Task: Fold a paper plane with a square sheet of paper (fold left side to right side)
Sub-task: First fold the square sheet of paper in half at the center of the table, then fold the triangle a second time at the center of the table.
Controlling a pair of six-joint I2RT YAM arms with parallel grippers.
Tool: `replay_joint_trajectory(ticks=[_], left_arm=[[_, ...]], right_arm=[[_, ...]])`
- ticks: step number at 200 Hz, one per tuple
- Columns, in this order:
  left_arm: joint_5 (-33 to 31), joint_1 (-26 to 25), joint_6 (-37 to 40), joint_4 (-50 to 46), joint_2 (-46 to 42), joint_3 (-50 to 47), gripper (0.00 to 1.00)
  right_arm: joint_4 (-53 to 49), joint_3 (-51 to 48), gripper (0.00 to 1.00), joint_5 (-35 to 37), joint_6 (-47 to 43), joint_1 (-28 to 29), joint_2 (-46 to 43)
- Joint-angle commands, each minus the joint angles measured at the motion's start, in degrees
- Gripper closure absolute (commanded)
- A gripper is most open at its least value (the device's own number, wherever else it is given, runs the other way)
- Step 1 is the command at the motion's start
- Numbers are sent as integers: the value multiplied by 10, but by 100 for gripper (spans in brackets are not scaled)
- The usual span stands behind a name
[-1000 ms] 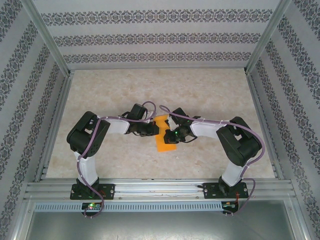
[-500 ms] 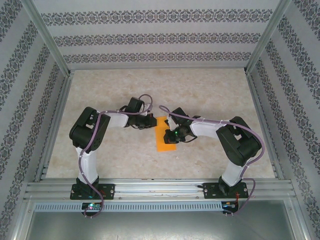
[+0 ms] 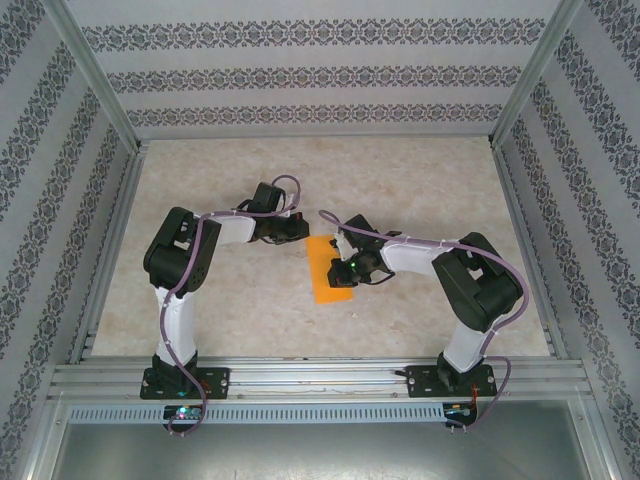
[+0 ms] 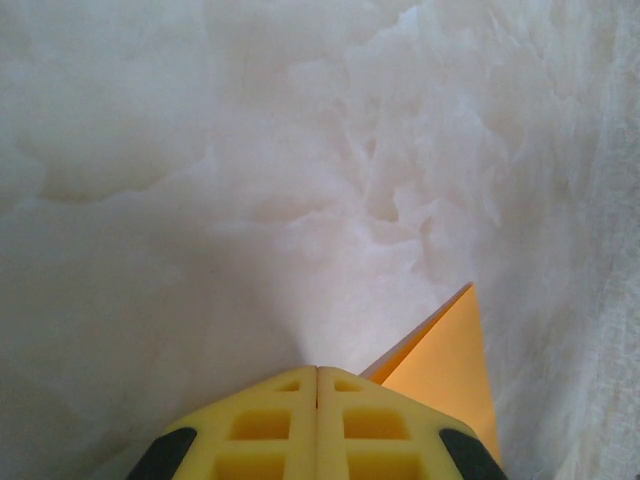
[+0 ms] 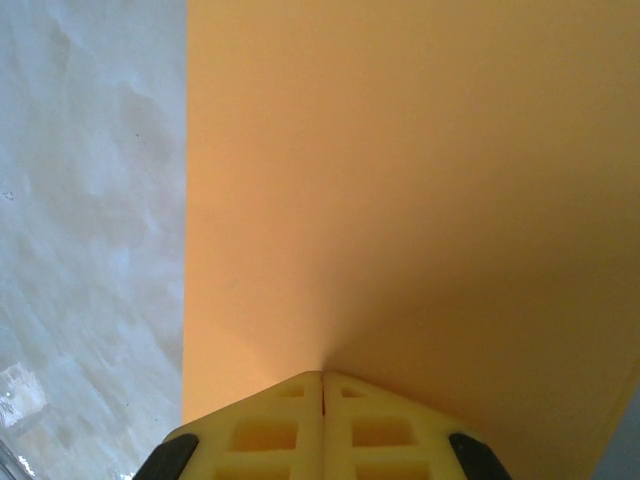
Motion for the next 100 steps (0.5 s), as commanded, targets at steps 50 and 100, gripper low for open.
replay_joint_trajectory(ticks=[50, 100], left_arm=[[-83, 30, 47, -16, -123, -49, 98], [-36, -13, 2, -11, -217, -145, 98]], right_arm=[[-12, -53, 100, 36, 72, -4, 19], [23, -56, 100, 41, 106, 8, 24]])
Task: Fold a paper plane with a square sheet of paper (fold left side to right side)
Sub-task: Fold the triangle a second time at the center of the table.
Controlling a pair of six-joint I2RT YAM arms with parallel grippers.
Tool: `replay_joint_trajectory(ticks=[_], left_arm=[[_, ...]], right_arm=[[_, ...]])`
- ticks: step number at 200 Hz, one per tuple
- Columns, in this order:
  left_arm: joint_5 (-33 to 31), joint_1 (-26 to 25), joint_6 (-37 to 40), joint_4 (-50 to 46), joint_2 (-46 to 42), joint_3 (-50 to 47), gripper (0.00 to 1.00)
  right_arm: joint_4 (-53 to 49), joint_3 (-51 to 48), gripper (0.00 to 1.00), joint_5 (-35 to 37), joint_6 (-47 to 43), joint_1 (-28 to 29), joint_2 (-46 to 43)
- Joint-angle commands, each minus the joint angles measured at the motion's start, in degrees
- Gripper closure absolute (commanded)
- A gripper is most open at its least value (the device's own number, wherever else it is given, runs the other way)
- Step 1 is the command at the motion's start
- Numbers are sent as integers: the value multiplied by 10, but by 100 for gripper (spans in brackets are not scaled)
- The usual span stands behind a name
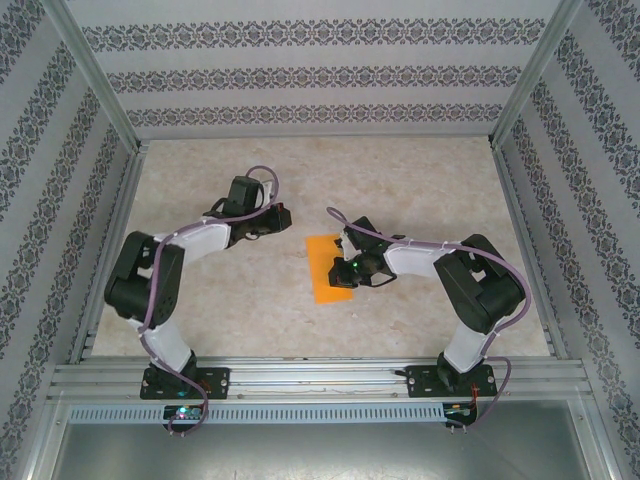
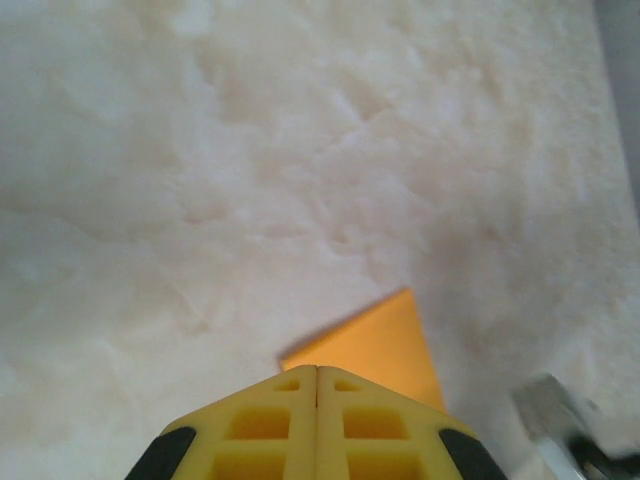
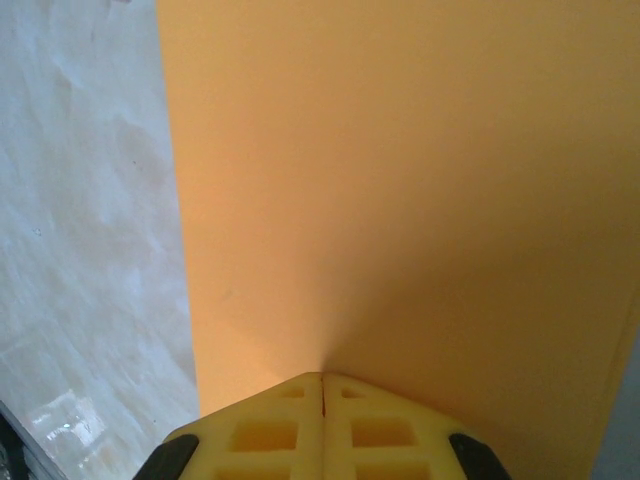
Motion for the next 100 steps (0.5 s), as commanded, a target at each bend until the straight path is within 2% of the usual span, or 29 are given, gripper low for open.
replay_joint_trajectory(ticks=[1, 34, 100], left_arm=[[26, -32, -18, -4, -18, -41, 98], [47, -66, -55, 26, -5, -63, 98], [64, -93, -56, 34, 73, -23, 99]], right_arm=[[-28, -26, 100, 59, 25, 11, 34], [-27, -26, 100, 70, 34, 14, 34], [-31, -20, 100, 73, 33, 18, 42]])
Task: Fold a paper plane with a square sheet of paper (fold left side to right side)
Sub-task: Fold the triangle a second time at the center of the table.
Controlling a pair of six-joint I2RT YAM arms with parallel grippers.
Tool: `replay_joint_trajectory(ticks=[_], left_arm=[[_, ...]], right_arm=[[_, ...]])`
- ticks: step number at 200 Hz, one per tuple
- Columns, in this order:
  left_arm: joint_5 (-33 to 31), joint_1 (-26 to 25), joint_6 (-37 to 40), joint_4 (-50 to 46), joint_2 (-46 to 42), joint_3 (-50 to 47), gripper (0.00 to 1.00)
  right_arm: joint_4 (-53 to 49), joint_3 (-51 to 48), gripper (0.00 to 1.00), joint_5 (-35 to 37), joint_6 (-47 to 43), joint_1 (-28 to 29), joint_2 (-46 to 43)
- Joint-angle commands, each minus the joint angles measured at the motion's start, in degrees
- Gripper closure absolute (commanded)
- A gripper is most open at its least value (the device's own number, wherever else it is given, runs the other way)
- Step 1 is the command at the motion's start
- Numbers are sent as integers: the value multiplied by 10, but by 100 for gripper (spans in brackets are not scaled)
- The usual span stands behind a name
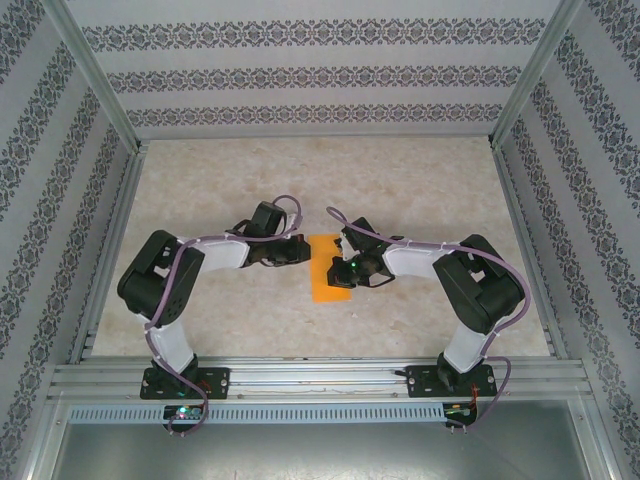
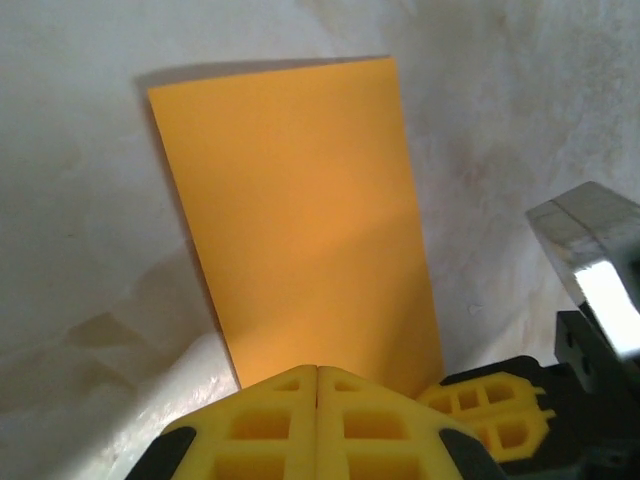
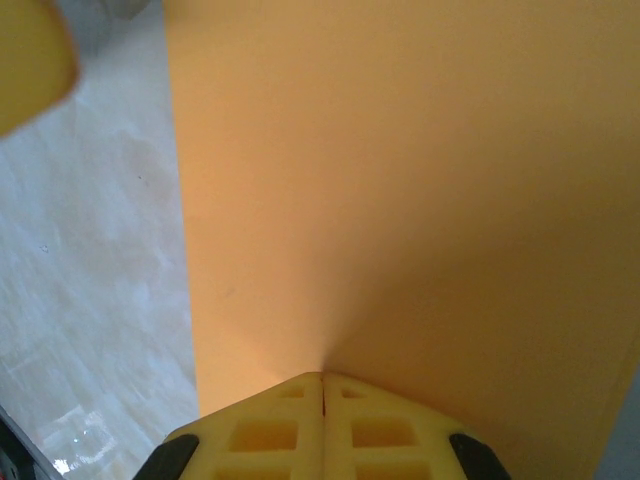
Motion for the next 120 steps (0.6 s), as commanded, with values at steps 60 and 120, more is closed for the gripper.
replay_joint_trajectory(ticks=[60, 120], left_arm=[[-9, -12, -1, -3, 52, 25, 98], [-41, -17, 22, -65, 68, 33, 99]], right_arm=[[-42, -13, 100, 49, 8, 9, 31], [-37, 25, 86, 19, 19, 7, -10]])
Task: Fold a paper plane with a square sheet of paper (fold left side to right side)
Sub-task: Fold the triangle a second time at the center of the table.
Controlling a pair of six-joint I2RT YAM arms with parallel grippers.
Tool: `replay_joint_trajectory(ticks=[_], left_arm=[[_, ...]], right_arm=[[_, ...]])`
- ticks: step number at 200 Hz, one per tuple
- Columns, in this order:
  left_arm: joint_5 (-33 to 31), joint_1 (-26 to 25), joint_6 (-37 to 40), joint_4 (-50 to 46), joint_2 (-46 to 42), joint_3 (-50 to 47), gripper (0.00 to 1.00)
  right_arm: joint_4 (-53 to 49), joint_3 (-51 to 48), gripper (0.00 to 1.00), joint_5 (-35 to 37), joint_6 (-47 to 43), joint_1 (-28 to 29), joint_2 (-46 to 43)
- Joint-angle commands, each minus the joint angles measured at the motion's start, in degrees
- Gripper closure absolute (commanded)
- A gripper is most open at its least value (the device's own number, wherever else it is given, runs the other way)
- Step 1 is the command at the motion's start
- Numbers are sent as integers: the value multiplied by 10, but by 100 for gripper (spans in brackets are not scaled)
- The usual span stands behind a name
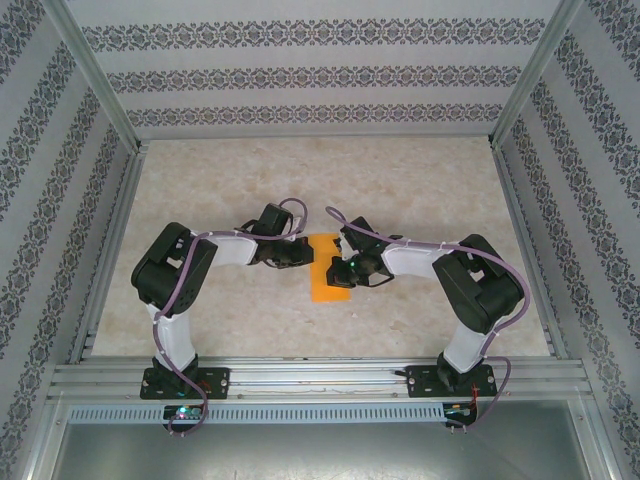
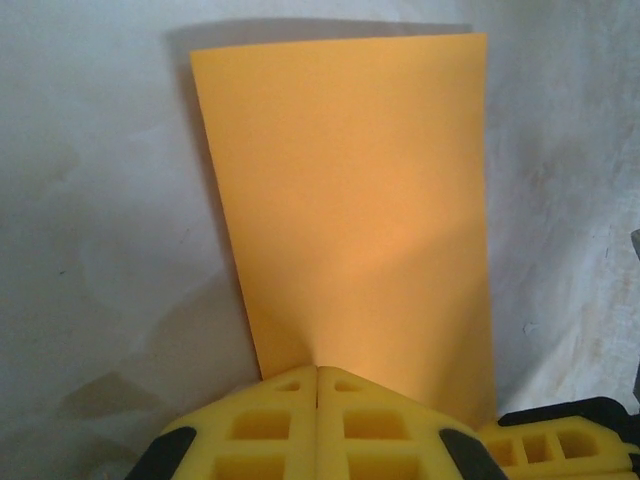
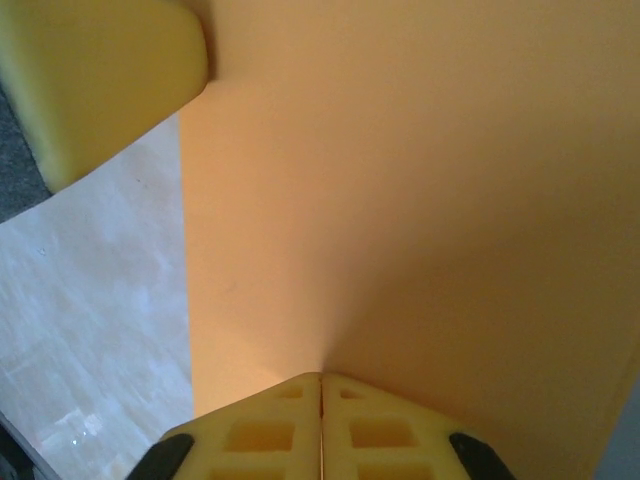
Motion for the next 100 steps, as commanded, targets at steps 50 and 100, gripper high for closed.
replay_joint_trajectory(ticks=[50, 100], left_arm=[[-46, -16, 27, -70, 17, 1, 100], [-53, -18, 26, -74, 17, 0, 100]], right_arm=[[-32, -11, 61, -11, 14, -43, -93], [-41, -92, 54, -49, 14, -82, -135]])
